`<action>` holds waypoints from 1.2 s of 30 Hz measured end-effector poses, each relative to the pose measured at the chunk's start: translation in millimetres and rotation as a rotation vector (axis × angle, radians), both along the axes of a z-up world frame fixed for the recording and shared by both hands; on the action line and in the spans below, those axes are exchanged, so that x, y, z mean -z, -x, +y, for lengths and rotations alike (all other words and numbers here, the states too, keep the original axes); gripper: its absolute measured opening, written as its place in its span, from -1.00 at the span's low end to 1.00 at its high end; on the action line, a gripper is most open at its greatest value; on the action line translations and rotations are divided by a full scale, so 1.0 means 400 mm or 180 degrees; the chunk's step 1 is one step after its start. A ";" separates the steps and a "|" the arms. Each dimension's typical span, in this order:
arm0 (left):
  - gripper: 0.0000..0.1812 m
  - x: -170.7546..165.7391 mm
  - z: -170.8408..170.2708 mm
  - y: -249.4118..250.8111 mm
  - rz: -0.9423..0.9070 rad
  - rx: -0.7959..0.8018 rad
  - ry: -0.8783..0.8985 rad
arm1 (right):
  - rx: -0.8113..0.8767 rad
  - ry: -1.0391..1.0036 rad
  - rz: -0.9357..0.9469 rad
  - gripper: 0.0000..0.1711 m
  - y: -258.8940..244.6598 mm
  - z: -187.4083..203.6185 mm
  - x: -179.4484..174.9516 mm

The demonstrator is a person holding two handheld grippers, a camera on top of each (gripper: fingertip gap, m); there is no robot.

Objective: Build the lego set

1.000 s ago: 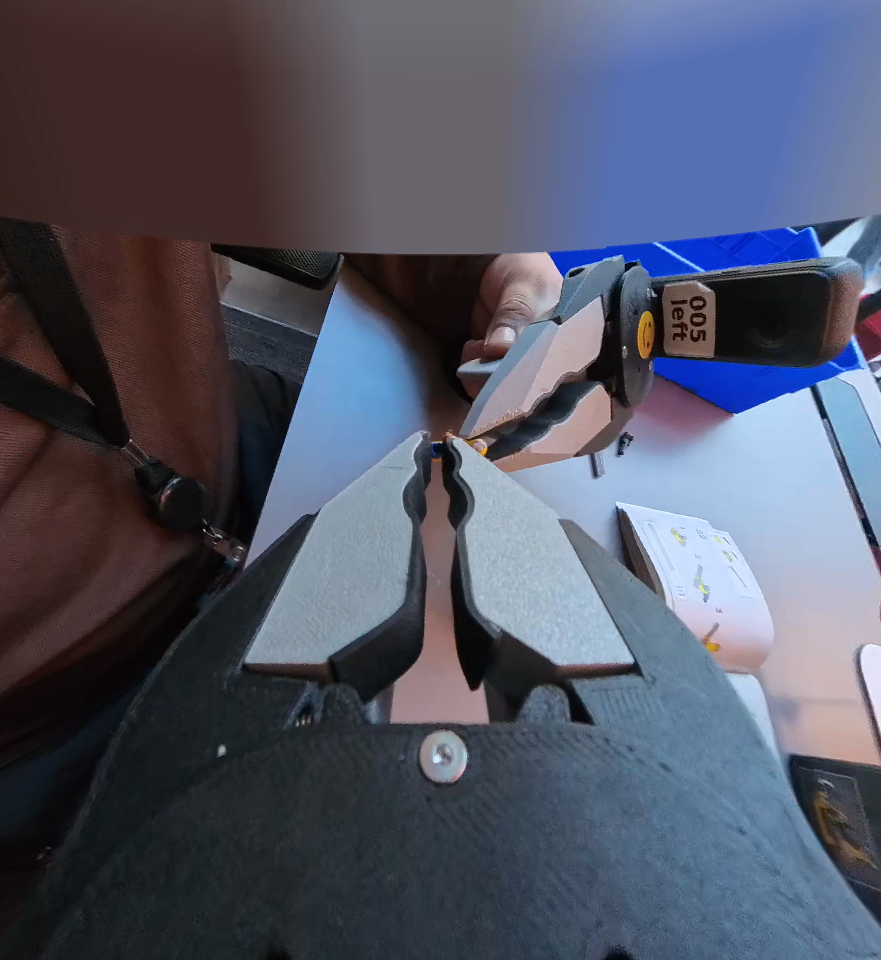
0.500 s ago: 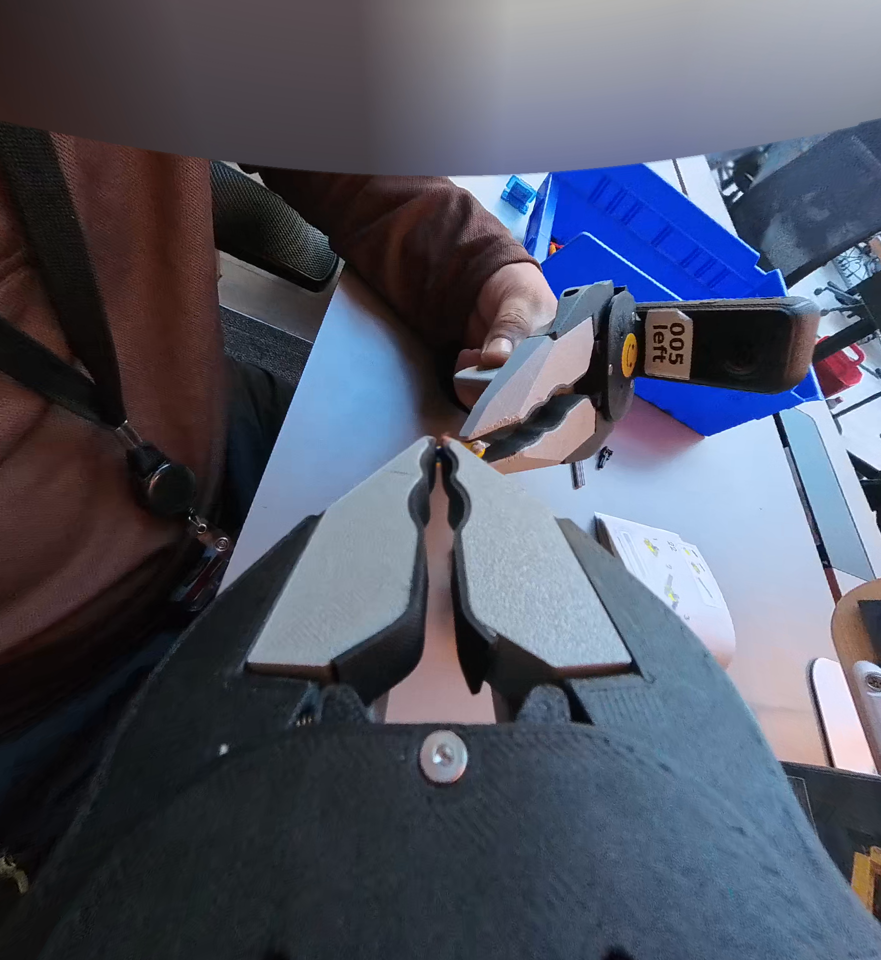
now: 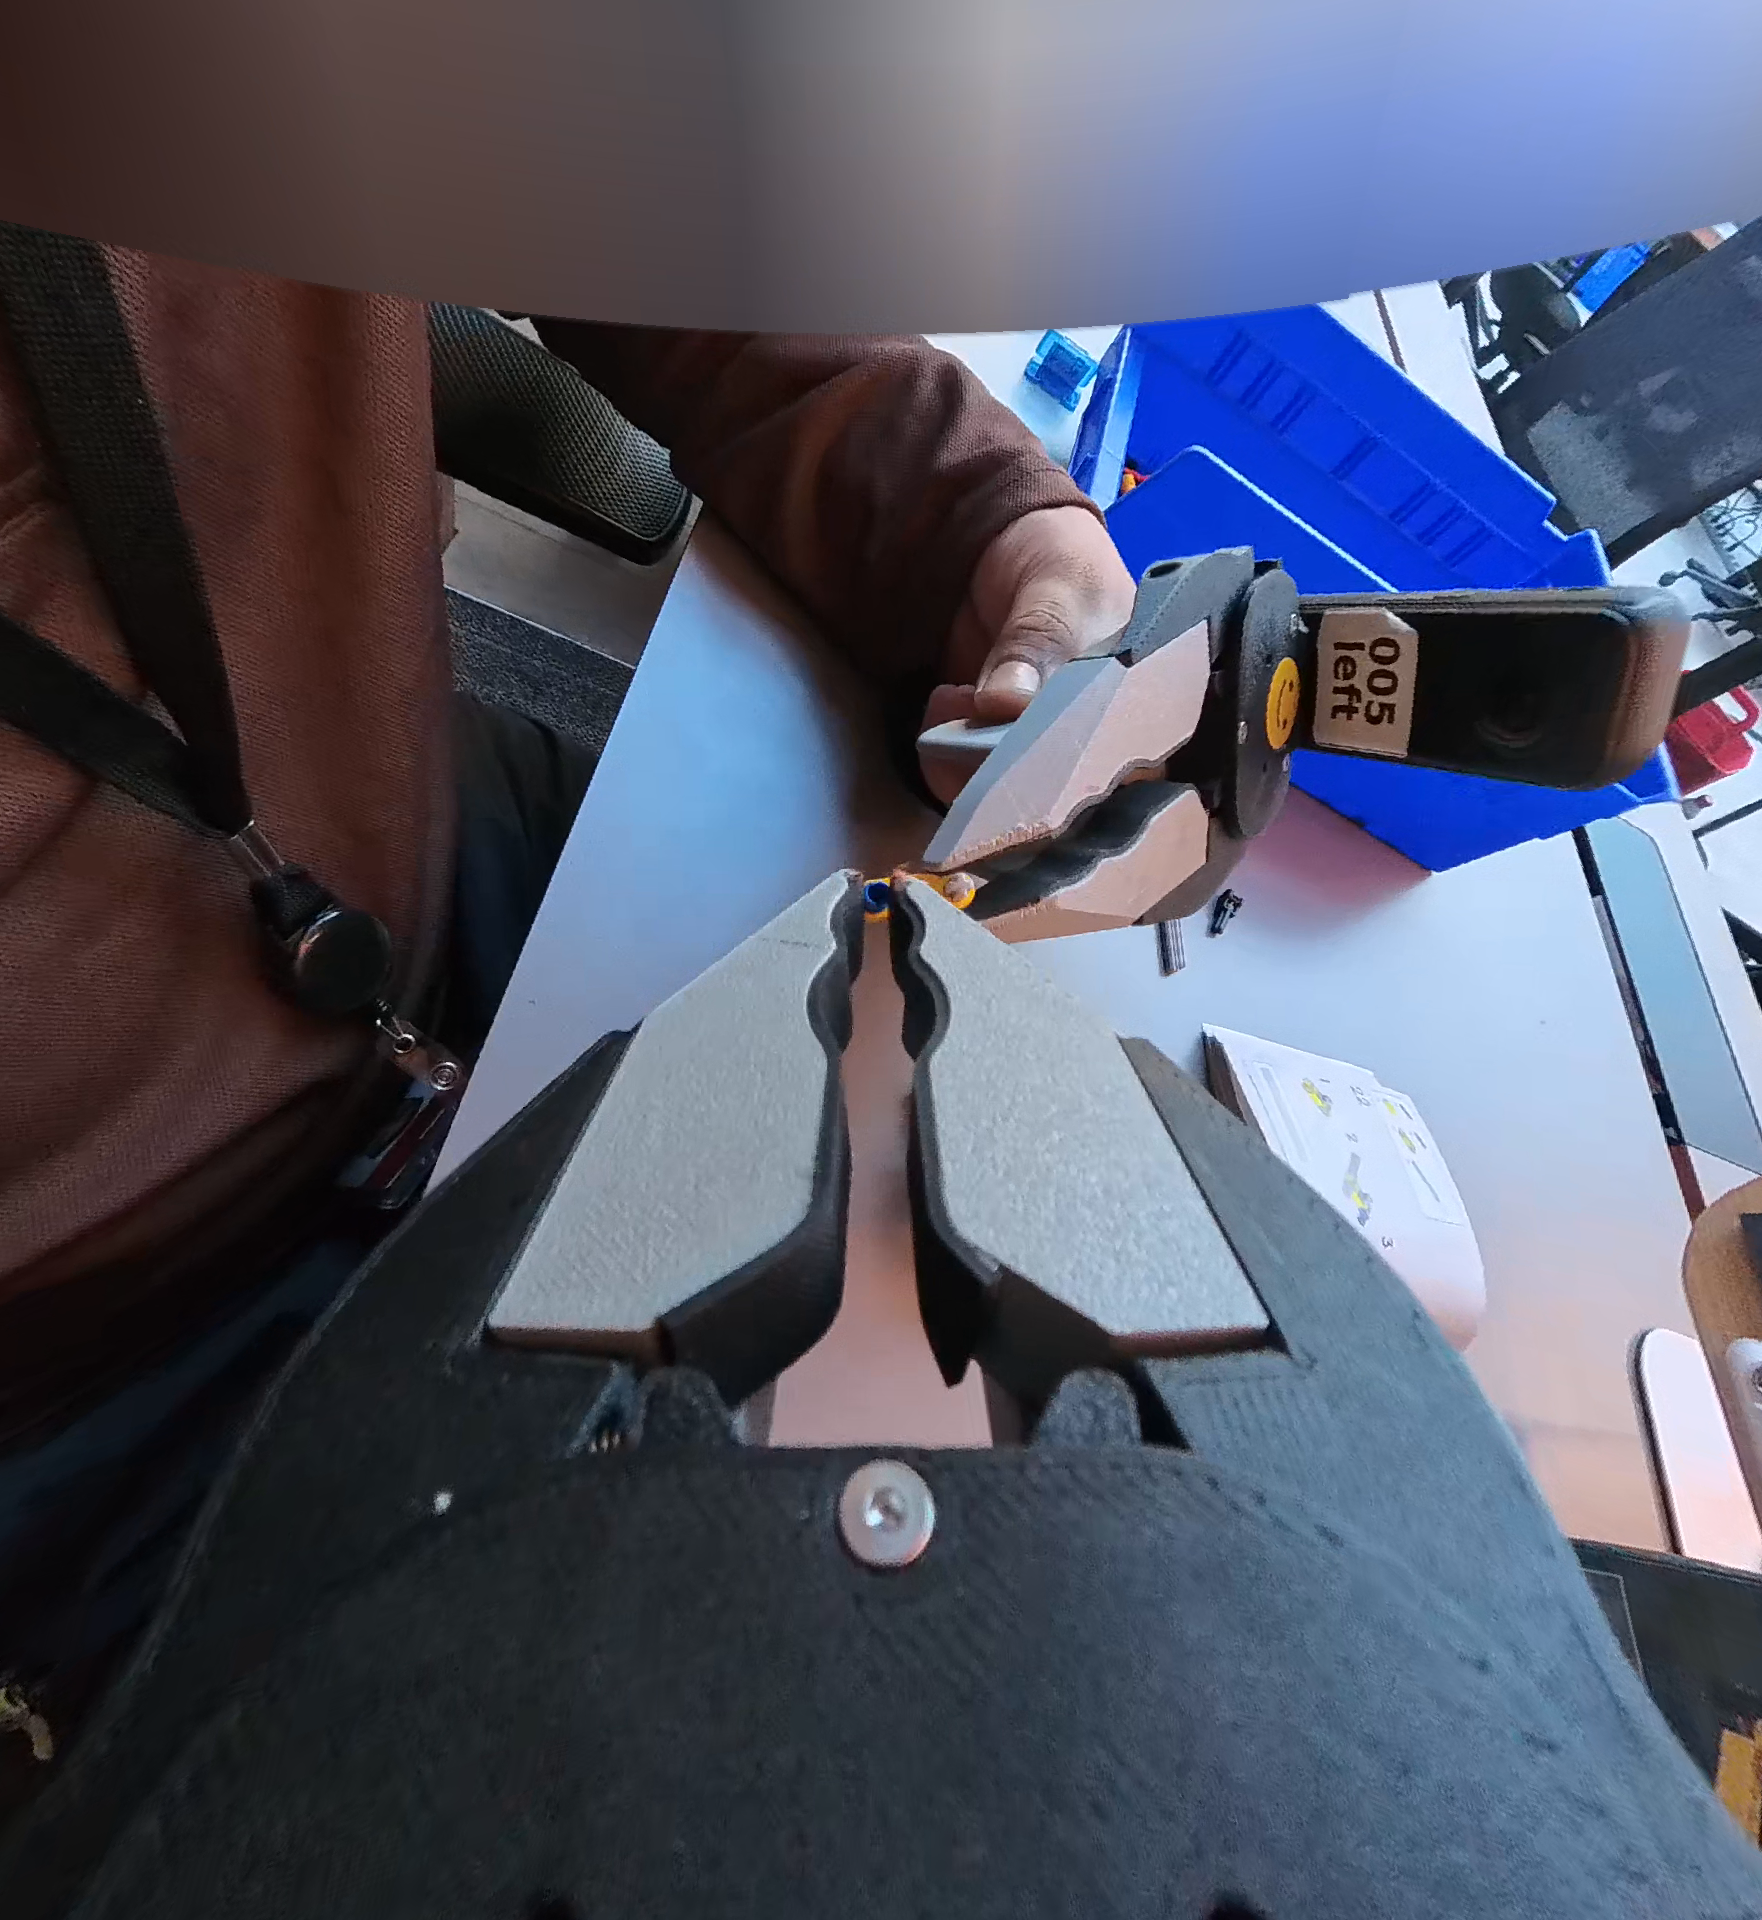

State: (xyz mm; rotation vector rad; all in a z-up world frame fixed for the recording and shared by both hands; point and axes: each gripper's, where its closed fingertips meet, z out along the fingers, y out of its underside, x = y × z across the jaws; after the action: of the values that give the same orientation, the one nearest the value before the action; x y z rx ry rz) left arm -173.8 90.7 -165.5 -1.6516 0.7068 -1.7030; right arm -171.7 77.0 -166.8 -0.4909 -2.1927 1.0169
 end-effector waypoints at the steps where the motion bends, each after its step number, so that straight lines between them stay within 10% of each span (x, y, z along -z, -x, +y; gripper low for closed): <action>1: -0.91 0.000 0.000 0.000 -0.0002 -0.0001 0.0003 | 0.0003 -0.0020 0.0003 -0.98 0.001 0.000 0.001; 15: -0.92 -0.022 0.021 0.029 -0.0059 -0.0265 -0.0182 | 0.0451 0.0626 0.0079 -0.84 0.032 0.053 -0.024; 30: -0.92 -0.123 -0.006 0.011 -0.0042 -0.1055 -0.2812 | -0.0155 0.3666 -0.1306 -0.70 -0.003 0.082 -0.073; 36: -0.92 -0.090 0.005 -0.011 0.0321 -0.1056 -0.3049 | -0.0104 0.3429 -0.0992 -0.70 0.008 0.078 -0.082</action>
State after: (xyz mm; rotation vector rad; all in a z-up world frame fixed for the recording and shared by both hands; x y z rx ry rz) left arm -169.4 92.6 -129.5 -1.0725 1.0148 -0.8166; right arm -175.0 108.2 -134.0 -1.1321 -1.7112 2.2329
